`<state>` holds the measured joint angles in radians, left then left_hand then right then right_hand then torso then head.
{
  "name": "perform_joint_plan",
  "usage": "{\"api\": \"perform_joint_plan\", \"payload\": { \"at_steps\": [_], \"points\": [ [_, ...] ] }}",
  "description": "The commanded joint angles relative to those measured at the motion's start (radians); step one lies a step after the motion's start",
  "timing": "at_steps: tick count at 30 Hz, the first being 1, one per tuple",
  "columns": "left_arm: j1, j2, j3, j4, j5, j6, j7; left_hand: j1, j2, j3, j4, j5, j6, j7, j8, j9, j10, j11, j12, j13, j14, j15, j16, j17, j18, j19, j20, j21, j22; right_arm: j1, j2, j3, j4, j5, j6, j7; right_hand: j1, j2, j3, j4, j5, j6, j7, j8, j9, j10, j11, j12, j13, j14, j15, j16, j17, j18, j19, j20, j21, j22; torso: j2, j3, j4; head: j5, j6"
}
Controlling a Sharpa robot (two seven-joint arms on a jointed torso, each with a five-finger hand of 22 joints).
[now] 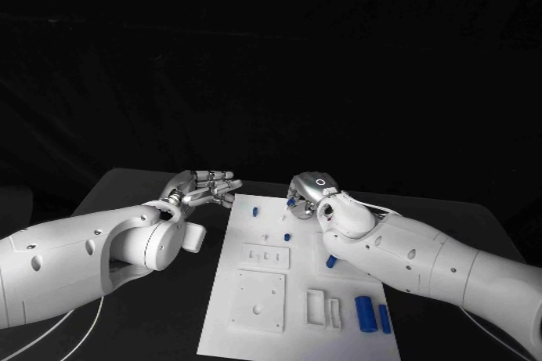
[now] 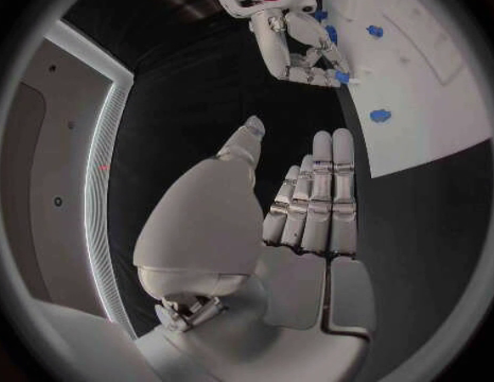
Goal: Assemble the parts on the task board
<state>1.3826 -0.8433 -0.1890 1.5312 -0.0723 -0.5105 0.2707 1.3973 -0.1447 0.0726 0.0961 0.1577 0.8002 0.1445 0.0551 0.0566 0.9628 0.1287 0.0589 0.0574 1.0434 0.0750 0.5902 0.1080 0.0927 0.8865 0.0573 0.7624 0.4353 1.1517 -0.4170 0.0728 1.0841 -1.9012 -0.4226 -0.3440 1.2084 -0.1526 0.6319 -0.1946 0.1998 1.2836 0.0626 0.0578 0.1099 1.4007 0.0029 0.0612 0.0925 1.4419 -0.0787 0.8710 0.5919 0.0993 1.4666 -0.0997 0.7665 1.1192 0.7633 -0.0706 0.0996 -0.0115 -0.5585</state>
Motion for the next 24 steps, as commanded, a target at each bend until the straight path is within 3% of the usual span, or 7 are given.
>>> {"api": "perform_joint_plan", "payload": {
  "at_steps": [1,5,10,18,24],
  "points": [
    [0.004,0.004,0.001,0.0,0.003,0.003,0.004,0.003,-0.001,0.003,0.0,-0.004,-0.008,0.0,0.003,-0.001,-0.006,-0.002,0.0,0.001,0.007,0.001,-0.003,0.001,0.008,0.005,0.002,-0.006,-0.001,-0.003,0.005,-0.001,-0.003,-0.016,0.04,0.0,0.008,0.005,0.002,0.0,0.007,0.009,0.0,0.007,0.069,0.009,-0.004,0.003,-0.001,0.001,-0.006,-0.002,0.002,0.006,0.027,-0.008,-0.006,0.001,0.001,-0.0003,0.001,0.002,-0.001],
    [0.004,0.011,0.001,-0.005,0.003,0.001,0.006,0.005,-0.003,0.003,0.001,-0.004,-0.011,0.0,0.003,-0.001,-0.007,-0.002,0.0,0.001,0.006,0.002,-0.006,0.002,0.007,0.005,0.002,-0.009,-0.003,-0.003,0.009,-0.002,-0.004,-0.016,0.047,0.003,0.008,0.006,-0.001,0.0,0.008,0.008,0.0,0.007,0.068,0.009,-0.004,0.003,-0.001,0.001,-0.006,-0.003,0.002,0.006,0.028,-0.008,-0.01,0.004,0.001,-0.0011,0.0032,-0.002,-0.001],
    [0.004,0.016,0.001,-0.008,0.003,0.0,0.007,0.006,-0.003,0.004,0.002,-0.004,-0.012,0.0,0.003,-0.001,-0.007,-0.002,0.0,0.001,0.005,0.002,-0.007,0.002,0.008,0.005,0.002,-0.01,-0.004,-0.004,0.014,-0.002,-0.005,-0.014,0.047,0.006,0.007,0.007,-0.003,-0.001,0.007,0.008,0.001,0.007,0.068,0.008,-0.004,0.002,-0.002,0.001,-0.006,-0.004,0.001,0.006,0.028,-0.008,-0.015,0.007,0.002,-0.0013,0.0004,0.004,-0.001],
    [0.004,0.014,0.001,-0.011,0.003,-0.002,0.007,0.006,-0.003,0.004,0.002,-0.004,-0.012,-0.001,0.003,-0.001,-0.008,-0.003,0.0,0.001,0.003,0.002,-0.007,0.003,0.007,0.005,0.003,-0.011,-0.005,-0.005,0.011,-0.002,0.006,-0.011,0.044,0.008,0.007,0.008,-0.005,-0.001,0.01,0.007,0.001,0.007,0.066,0.007,-0.004,0.002,-0.003,0.001,-0.006,-0.006,0.001,0.006,0.03,-0.008,-0.018,0.011,0.0,-0.0028,0.0052,0.0,-0.006],
    [0.004,0.012,0.001,-0.014,0.003,-0.002,0.006,0.006,-0.003,0.004,0.002,-0.004,-0.012,-0.001,0.003,-0.001,-0.008,-0.003,0.0,0.001,0.003,0.002,-0.007,0.003,0.007,0.005,0.003,-0.011,-0.005,-0.006,0.006,-0.002,0.022,-0.008,0.043,0.008,0.006,0.008,-0.006,-0.003,0.015,0.009,0.0,0.007,0.066,0.008,-0.004,0.003,-0.003,0.001,-0.006,-0.006,0.002,0.006,0.031,-0.008,-0.022,0.016,0.0,-0.0045,0.0024,0.001,-0.006]
  ]
}}
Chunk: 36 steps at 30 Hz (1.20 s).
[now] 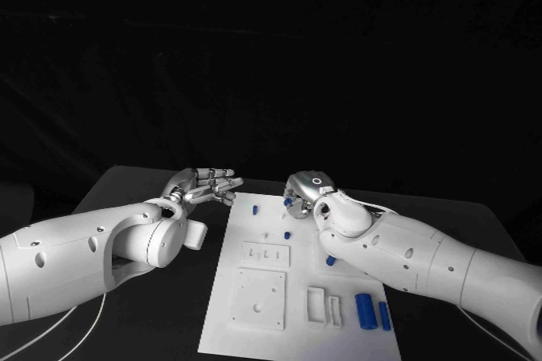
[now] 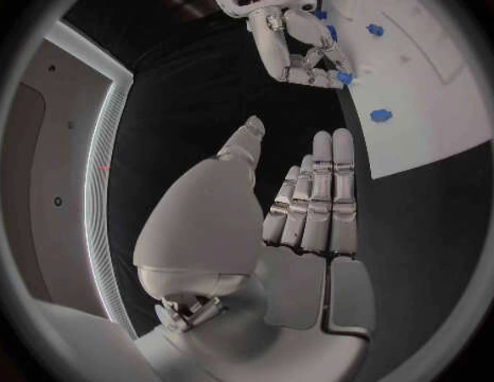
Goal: Assemble the parts on the task board
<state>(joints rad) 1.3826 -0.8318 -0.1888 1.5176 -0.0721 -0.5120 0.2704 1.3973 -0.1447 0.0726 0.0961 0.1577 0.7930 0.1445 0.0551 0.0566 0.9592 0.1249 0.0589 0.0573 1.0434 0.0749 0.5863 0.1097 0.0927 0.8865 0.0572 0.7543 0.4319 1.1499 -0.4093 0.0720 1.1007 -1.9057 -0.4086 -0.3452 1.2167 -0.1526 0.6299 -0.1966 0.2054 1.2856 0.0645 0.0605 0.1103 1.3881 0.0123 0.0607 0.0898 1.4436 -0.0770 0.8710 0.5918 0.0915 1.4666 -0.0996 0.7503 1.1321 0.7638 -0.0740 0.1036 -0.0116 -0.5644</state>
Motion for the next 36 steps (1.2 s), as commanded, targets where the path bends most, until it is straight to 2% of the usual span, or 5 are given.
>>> {"api": "perform_joint_plan", "payload": {
  "at_steps": [1,13,21,28,36],
  "points": [
    [0.004,0.001,0.001,-0.001,0.003,-0.001,0.006,0.006,-0.003,0.004,0.002,-0.004,-0.005,-0.001,0.003,-0.001,-0.005,0.0,0.0,0.001,0.003,0.002,-0.003,0.001,0.008,0.005,0.003,-0.003,-0.001,-0.004,-0.003,-0.001,0.007,-0.003,0.026,0.009,-0.002,0.008,-0.004,-0.001,0.01,0.007,-0.002,0.004,0.065,0.021,-0.013,0.003,-0.001,0.0,-0.007,-0.006,0.002,0.013,0.031,-0.008,-0.006,0.003,0.0,-0.001,-0.0018,0.001,0.0],
    [0.004,0.0,0.001,-0.008,0.003,-0.002,0.004,0.007,-0.002,0.004,0.001,-0.004,-0.005,-0.002,0.003,-0.001,-0.005,-0.001,0.0,0.001,0.003,0.002,-0.003,0.002,0.007,0.005,0.002,-0.004,-0.002,-0.006,-0.004,-0.001,0.014,-0.003,0.026,0.005,-0.004,0.007,-0.004,-0.002,0.012,0.006,-0.002,0.004,0.064,0.021,-0.013,0.003,-0.001,-0.001,-0.007,-0.007,0.002,0.013,0.033,-0.008,-0.013,0.01,0.0,-0.0021,0.0013,0.0,0.004],
    [0.004,0.003,0.001,-0.01,0.003,0.001,0.003,0.007,-0.002,0.004,0.001,-0.004,-0.005,-0.002,0.003,-0.001,-0.005,-0.001,0.0,0.001,0.003,0.002,-0.003,0.002,0.007,0.005,0.002,-0.004,-0.002,-0.006,0.005,-0.003,-0.005,-0.003,0.045,0.002,-0.002,0.012,-0.013,0.002,-0.003,-0.004,0.001,0.004,0.059,0.009,-0.01,0.003,-0.006,-0.001,-0.005,-0.009,0.002,0.014,0.034,-0.006,-0.025,0.014,0.002,-0.0024,0.0018,-0.001,0.006],
    [0.004,0.005,0.001,-0.015,0.003,0.003,0.002,0.007,-0.003,0.004,0.002,-0.004,-0.008,-0.003,0.003,-0.001,-0.007,-0.001,0.0,0.001,0.003,0.001,-0.002,0.003,0.007,0.006,0.002,-0.004,-0.003,-0.006,0.015,-0.005,-0.024,-0.008,0.039,-0.007,-0.001,0.01,-0.016,0.004,0.003,-0.012,0.003,0.004,0.054,0.001,-0.007,0.002,-0.009,-0.001,-0.003,-0.009,0.002,0.016,0.037,-0.004,-0.035,0.017,0.002,-0.0023,0.0059,-0.001,0.005],
    [0.004,0.004,0.001,-0.016,0.003,0.006,-0.002,0.006,-0.004,0.003,0.003,-0.004,-0.007,-0.003,0.003,-0.001,-0.008,-0.001,0.0,0.001,0.003,0.001,-0.002,0.003,0.007,0.006,0.002,-0.004,-0.003,-0.008,0.021,-0.006,-0.03,-0.009,0.041,-0.005,0.002,0.007,-0.022,0.004,0.005,-0.017,0.005,0.003,0.048,-0.005,-0.005,0.002,-0.011,-0.001,-0.001,-0.01,0.003,0.017,0.039,-0.002,-0.043,0.02,0.001,-0.0032,0.0,0.005,0.005]
  ]
}}
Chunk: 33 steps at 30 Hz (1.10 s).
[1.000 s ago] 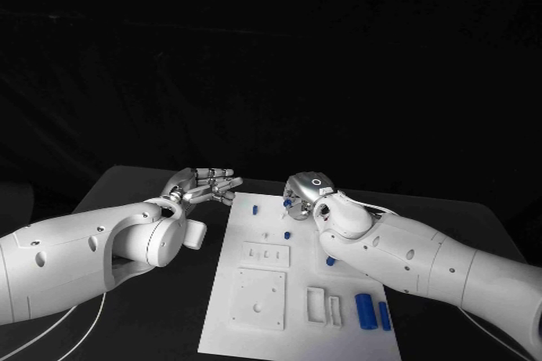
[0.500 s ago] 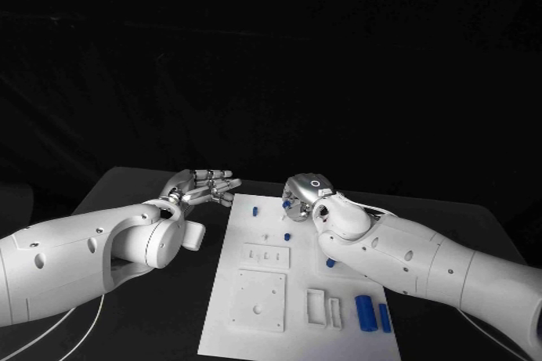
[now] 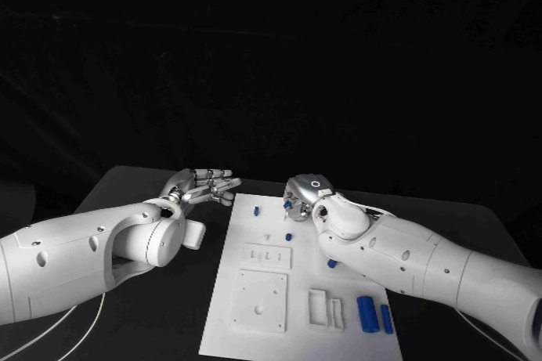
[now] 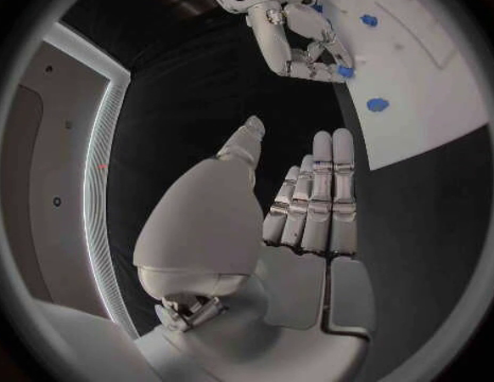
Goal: Assemble the parts on the task board
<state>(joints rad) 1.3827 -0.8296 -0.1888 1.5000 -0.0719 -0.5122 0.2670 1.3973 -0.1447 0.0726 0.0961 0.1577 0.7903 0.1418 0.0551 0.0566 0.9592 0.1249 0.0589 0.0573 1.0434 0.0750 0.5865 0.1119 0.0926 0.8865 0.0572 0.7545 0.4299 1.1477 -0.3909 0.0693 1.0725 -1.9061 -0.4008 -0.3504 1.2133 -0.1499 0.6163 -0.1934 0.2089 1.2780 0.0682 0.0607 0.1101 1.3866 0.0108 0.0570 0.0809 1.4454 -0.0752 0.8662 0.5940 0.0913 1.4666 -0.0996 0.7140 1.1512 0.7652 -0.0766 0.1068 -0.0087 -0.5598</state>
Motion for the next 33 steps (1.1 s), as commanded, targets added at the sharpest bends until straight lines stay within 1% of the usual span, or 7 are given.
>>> {"api": "perform_joint_plan", "payload": {
  "at_steps": [1,4,8,11,16,27,33],
  "points": [
    [0.004,0.002,0.001,0.002,0.003,0.006,0.001,0.006,-0.004,0.003,0.003,-0.004,-0.005,0.0,0.003,-0.001,-0.008,-0.001,0.0,0.001,0.003,0.001,-0.002,0.001,0.007,0.006,0.002,-0.004,-0.001,-0.006,0.003,-0.004,-0.002,-0.006,0.036,0.002,0.005,0.004,-0.01,0.001,0.001,-0.011,0.002,0.003,0.047,-0.005,-0.003,0.006,-0.003,-0.003,-0.002,-0.005,0.001,0.017,0.039,-0.002,-0.008,0.002,-0.001,-0.0007,-0.0038,0.003,0.0],
    [0.004,0.002,0.001,0.002,0.003,0.007,0.0,0.007,-0.005,0.003,0.005,-0.005,-0.009,0.0,0.002,-0.001,-0.015,-0.002,0.0,0.0,0.003,0.001,-0.002,0.001,0.007,0.006,0.002,-0.004,-0.001,-0.006,0.004,-0.005,-0.002,0.004,0.039,0.009,-0.002,-0.001,-0.017,0.007,0.007,-0.036,0.007,0.001,0.033,-0.028,0.005,0.004,-0.009,-0.002,0.004,-0.005,0.001,0.018,0.039,0.003,-0.014,0.002,-0.001,-0.0012,-0.0035,0.003,0.0],
    [0.004,0.001,0.001,0.002,0.003,0.006,-0.001,0.007,-0.005,0.003,0.005,-0.005,-0.009,0.0,0.002,-0.001,-0.015,-0.002,0.0,0.0,0.003,0.001,-0.002,0.001,0.007,0.006,0.002,-0.004,-0.001,-0.006,0.004,-0.006,-0.001,0.02,0.033,0.019,-0.031,-0.04,-0.071,0.034,0.009,-0.115,0.021,0.002,-0.014,-0.102,0.03,0.004,-0.017,-0.001,0.027,-0.01,-0.005,0.031,0.038,0.024,-0.048,-0.012,-0.001,-0.0016,-0.0028,0.002,0.0],
    [0.004,0.0,0.001,0.003,0.003,0.006,-0.001,0.007,-0.005,0.003,0.005,-0.005,-0.009,0.0,0.002,-0.001,-0.015,-0.002,0.0,0.0,0.003,0.001,-0.002,0.001,0.007,0.006,0.002,-0.004,-0.001,-0.006,0.001,-0.007,0.002,0.028,0.018,0.023,-0.03,-0.062,-0.155,0.057,-0.013,-0.167,0.011,0.002,-0.042,-0.155,0.043,0.005,-0.017,0.001,0.033,-0.018,-0.015,0.043,0.04,0.033,-0.084,-0.032,-0.001,-0.0014,-0.0027,0.002,0.001],
    [0.004,-0.003,0.001,0.003,0.003,0.006,-0.001,0.007,-0.005,0.003,0.005,-0.005,-0.009,0.0,0.002,-0.001,-0.015,-0.002,0.0,0.0,0.003,0.001,-0.002,0.001,0.007,0.006,0.002,-0.004,-0.001,-0.006,-0.016,-0.007,0.023,0.041,-0.011,0.029,0.014,-0.056,-0.324,0.095,-0.003,-0.216,-0.009,0.003,-0.043,-0.203,0.054,0.006,-0.016,0.002,0.039,-0.025,-0.034,0.058,0.044,0.041,-0.133,-0.065,-0.001,-0.0014,-0.0034,-0.004,0.002],
    [0.005,-0.015,0.001,0.002,0.003,0.005,-0.003,0.01,-0.009,0.003,0.009,-0.006,-0.013,-0.002,0.002,-0.002,-0.021,-0.002,0.0,0.0,0.003,0.001,-0.002,0.002,0.006,0.006,0.001,-0.004,-0.001,0.0,-0.117,-0.001,0.118,0.075,-0.033,0.031,0.022,-0.062,-0.325,0.11,0.039,-0.213,-0.005,0.002,-0.043,-0.192,0.051,0.005,-0.017,0.002,0.038,-0.026,-0.047,0.057,0.044,0.042,-0.14,-0.082,-0.006,0.0026,-0.0172,0.001,0.015],
    [0.005,-0.019,0.001,-0.017,0.003,0.031,0.004,0.014,-0.009,0.004,0.012,-0.005,-0.015,-0.001,0.002,-0.002,-0.023,-0.002,0.0,0.0,0.004,0.001,-0.002,0.002,0.006,0.006,0.001,-0.004,-0.002,0.001,-0.205,0.041,0.185,0.158,-0.05,0.058,0.01,-0.067,-0.272,0.124,0.058,-0.19,0.024,0.003,-0.042,-0.088,0.027,0.007,-0.015,0.004,0.024,-0.019,-0.045,0.044,0.045,0.029,-0.106,-0.067,-0.009,0.0096,-0.0291,0.01,0.021]
  ]
}}
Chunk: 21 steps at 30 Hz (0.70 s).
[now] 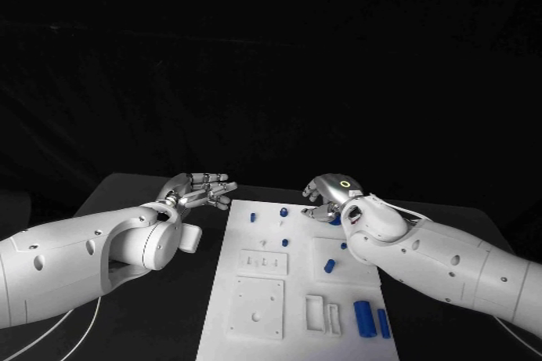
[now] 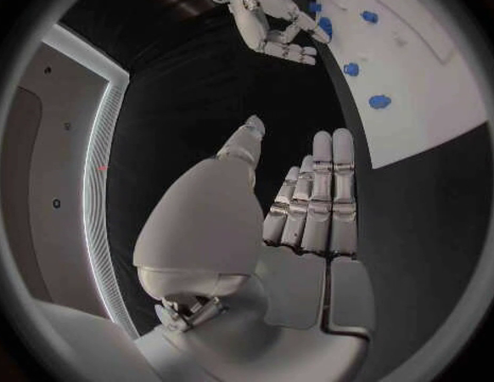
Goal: Assemble the parts on the task board
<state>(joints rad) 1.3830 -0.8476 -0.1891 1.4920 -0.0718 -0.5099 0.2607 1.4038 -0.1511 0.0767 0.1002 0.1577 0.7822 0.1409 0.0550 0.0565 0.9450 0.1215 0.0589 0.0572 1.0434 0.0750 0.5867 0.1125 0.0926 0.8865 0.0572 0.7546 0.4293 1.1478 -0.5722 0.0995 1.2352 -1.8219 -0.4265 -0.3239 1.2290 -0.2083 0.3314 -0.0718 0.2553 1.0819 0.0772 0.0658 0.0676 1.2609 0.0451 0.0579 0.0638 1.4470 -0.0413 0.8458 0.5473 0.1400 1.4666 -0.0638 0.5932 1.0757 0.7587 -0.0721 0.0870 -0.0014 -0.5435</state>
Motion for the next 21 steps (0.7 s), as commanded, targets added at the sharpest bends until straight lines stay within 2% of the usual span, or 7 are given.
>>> {"api": "perform_joint_plan", "payload": {
  "at_steps": [1,5,8,11,14,17,21],
  "points": [
    [0.005,-0.001,0.001,-0.014,0.003,0.034,0.012,0.009,-0.001,0.001,0.007,-0.005,-0.008,0.001,0.002,-0.002,-0.009,0.002,0.0,0.0,0.004,0.001,-0.002,0.001,0.006,0.006,0.001,-0.004,-0.001,0.001,-0.04,0.02,0.033,0.091,-0.028,0.038,-0.01,-0.012,0.016,0.006,0.017,0.011,0.016,-0.003,0.0,0.058,-0.012,0.002,0.002,0.001,-0.014,0.002,0.003,-0.008,0.045,-0.012,0.021,0.012,-0.004,0.0066,-0.0116,0.003,0.006],
    [0.005,-0.003,0.001,-0.033,0.002,0.05,0.015,0.01,0.005,-0.001,-0.001,-0.004,-0.009,0.0,0.002,-0.002,-0.01,0.001,0.0,0.0,0.003,0.001,-0.002,0.001,0.006,0.005,0.001,-0.003,0.0,0.001,-0.1,0.05,0.071,0.156,-0.017,0.058,0.0,-0.013,-0.006,0.002,0.041,0.031,0.019,-0.003,0.001,0.168,-0.04,0.011,0.032,0.001,-0.034,0.003,0.009,-0.022,0.045,-0.031,0.037,0.024,-0.009,0.0109,-0.0215,0.005,0.007],
    [0.005,-0.003,0.001,-0.042,0.002,0.058,0.016,0.01,0.005,-0.001,-0.001,-0.004,-0.009,0.0,0.002,-0.002,-0.01,0.001,0.0,0.0,0.003,0.001,-0.002,0.001,0.006,0.005,0.001,-0.003,0.0,0.001,-0.13,0.063,0.086,0.187,0.015,0.063,0.015,-0.005,-0.049,-0.008,0.06,0.035,0.01,-0.001,0.002,0.241,-0.068,0.086,0.118,0.002,-0.051,0.005,0.018,-0.037,0.045,-0.047,0.054,0.036,-0.011,0.0137,-0.026,0.006,0.006],
    [0.005,-0.003,0.001,-0.049,-0.001,0.066,0.016,0.01,0.006,-0.001,-0.005,-0.005,-0.01,-0.001,0.002,-0.002,-0.013,0.001,0.0,0.0,0.004,0.0,-0.002,0.001,0.006,0.005,0.001,-0.003,0.0,0.0,-0.151,0.071,0.087,0.199,0.067,0.062,0.028,0.013,-0.133,-0.02,0.082,0.037,0.007,-0.003,0.004,0.164,-0.077,0.283,0.4,0.003,-0.058,0.017,0.039,-0.056,0.047,-0.059,0.107,0.071,-0.012,0.016,-0.0282,0.005,0.007],
    [0.005,-0.003,0.001,-0.054,-0.003,0.071,0.016,0.011,0.006,-0.001,-0.008,-0.005,-0.013,-0.001,0.002,-0.002,-0.016,0.001,0.0,0.0,0.003,0.0,-0.002,0.001,0.006,0.004,0.001,-0.002,0.001,-0.002,-0.16,0.074,0.071,0.202,0.105,0.059,0.028,0.03,-0.18,-0.03,0.081,0.021,0.009,-0.003,0.012,0.017,-0.07,0.576,0.803,-0.01,-0.053,0.055,0.103,-0.056,0.047,-0.054,0.192,0.138,-0.013,0.0193,-0.0291,0.003,0.005],
    [0.004,-0.002,0.001,-0.057,-0.004,0.074,0.015,0.011,0.006,-0.001,-0.008,-0.005,-0.013,-0.001,0.002,-0.002,-0.016,0.001,0.0,0.0,0.003,0.0,-0.002,0.001,0.006,0.004,0.001,-0.002,0.001,-0.005,-0.158,0.076,0.046,0.208,0.124,0.053,0.019,0.032,-0.192,-0.014,0.088,0.009,0.013,0.0,0.016,0.041,-0.065,0.782,1.006,-0.02,-0.049,0.105,0.185,-0.057,0.051,-0.049,0.269,0.195,-0.013,0.0211,-0.0289,0.001,0.006],
    [0.004,0.0,0.001,-0.061,-0.005,0.077,0.014,0.009,0.005,-0.002,-0.007,-0.005,-0.016,0.0,0.001,-0.002,-0.019,0.002,-0.001,0.0,0.003,0.0,-0.002,0.002,0.006,0.003,0.001,-0.002,0.001,-0.012,-0.146,0.077,0.013,0.22,0.134,0.049,0.027,0.023,-0.211,0.016,0.068,-0.016,0.017,-0.001,0.02,0.072,-0.058,0.937,1.146,-0.018,-0.043,0.157,0.298,-0.051,0.052,-0.042,0.329,0.25,-0.013,0.0194,-0.0278,-0.003,0.009]
  ]
}}
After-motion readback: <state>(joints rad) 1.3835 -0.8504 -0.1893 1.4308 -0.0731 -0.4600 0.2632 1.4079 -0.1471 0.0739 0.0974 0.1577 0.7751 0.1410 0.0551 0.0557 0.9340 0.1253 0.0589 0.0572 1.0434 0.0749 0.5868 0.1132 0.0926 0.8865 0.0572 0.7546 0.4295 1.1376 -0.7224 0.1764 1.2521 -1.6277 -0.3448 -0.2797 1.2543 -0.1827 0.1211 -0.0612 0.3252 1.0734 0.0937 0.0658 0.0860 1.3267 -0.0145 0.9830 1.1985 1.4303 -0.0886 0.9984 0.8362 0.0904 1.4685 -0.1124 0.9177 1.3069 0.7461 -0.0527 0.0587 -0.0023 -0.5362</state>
